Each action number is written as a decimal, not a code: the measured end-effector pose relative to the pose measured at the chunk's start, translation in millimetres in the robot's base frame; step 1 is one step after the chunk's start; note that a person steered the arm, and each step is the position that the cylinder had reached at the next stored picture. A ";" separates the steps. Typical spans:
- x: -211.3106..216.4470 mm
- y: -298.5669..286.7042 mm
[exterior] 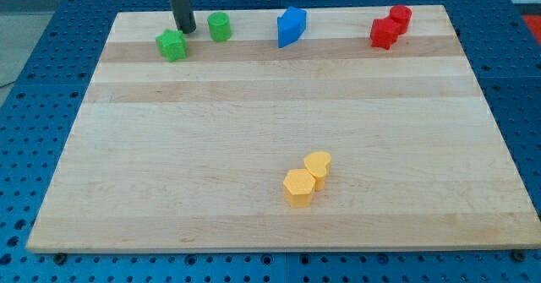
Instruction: Slide the green star to the green circle
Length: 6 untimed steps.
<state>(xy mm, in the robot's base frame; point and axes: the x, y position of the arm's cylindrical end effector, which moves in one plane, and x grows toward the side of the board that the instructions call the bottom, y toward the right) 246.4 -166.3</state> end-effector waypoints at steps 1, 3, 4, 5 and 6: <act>13.5 32.0; 19.3 77.1; 66.9 70.9; 105.5 29.6; 102.9 -75.7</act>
